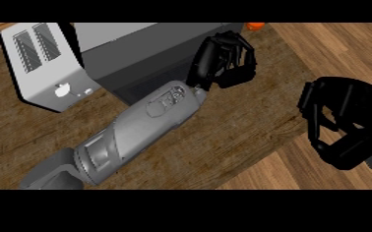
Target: Pick up the milk, place it into the microwave and close the microwave
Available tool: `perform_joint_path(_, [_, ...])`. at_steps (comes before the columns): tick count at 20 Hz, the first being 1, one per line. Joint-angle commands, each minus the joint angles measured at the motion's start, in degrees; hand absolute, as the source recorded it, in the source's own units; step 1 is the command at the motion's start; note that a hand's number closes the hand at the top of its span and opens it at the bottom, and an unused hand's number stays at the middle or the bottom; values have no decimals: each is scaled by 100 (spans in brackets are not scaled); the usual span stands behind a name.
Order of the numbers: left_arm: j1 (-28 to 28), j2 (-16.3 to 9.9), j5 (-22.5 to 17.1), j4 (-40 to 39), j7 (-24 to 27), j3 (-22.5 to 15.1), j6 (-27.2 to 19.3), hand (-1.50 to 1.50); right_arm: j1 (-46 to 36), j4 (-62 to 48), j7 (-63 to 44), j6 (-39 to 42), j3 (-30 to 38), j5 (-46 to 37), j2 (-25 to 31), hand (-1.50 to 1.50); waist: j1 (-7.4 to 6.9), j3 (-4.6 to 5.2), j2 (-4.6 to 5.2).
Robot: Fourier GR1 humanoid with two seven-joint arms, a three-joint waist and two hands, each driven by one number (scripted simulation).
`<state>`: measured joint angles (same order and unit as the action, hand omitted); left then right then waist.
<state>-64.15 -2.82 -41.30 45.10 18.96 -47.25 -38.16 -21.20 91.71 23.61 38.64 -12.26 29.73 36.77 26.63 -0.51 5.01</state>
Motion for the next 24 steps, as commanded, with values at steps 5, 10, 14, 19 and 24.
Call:
perform_joint_path(5, [387, 276, -1289, -20, -446, 1175, 44, 150, 326, 331, -181, 480, -561, 45, 87, 150, -236, 104, 300])
perform_joint_path(10, [652, 282, -1834, 9, -250, 1517, 431, 150, 657, 604, -327, 360, -786, 186, -20, 150, -412, 88, 219])
perform_joint_path(14, [835, 282, -2069, -124, -141, 1434, 808, 150, 952, 859, -359, 190, -905, 172, -119, 150, -528, 78, 181])
perform_joint_path(19, [914, 190, -2305, -299, -61, 1334, 1299, 150, 1195, 1171, -360, 18, -996, 110, -217, 150, -686, 78, 176])
perform_joint_path(24, [1035, 117, -2483, -441, 31, 1174, 1799, 150, 1481, 1454, -384, -202, -1134, -8, -335, 150, -835, 80, 164])
